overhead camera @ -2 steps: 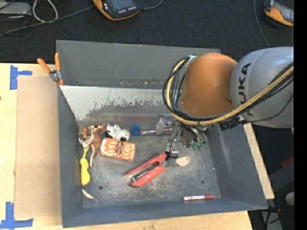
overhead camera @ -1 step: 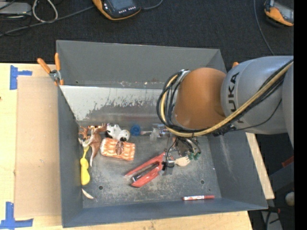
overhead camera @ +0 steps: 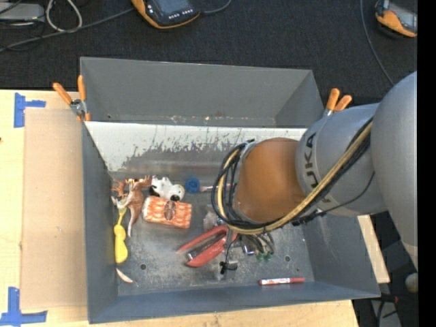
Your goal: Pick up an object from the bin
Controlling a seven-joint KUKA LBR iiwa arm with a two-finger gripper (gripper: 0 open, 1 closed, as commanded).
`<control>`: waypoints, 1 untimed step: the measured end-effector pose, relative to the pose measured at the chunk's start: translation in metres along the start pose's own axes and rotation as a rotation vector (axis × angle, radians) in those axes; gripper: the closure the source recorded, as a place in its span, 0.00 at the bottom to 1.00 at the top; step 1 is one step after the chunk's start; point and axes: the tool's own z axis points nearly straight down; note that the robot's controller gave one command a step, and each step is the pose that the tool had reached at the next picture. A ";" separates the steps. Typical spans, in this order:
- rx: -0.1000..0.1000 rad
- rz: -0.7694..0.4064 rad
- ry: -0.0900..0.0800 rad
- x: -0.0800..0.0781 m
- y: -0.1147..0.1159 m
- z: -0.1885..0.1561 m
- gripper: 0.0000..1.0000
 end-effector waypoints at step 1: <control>-0.003 0.008 0.006 0.011 0.000 0.013 0.00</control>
Offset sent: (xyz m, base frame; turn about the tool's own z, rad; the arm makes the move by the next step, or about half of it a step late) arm -0.0141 -0.0320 -0.0239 -0.3040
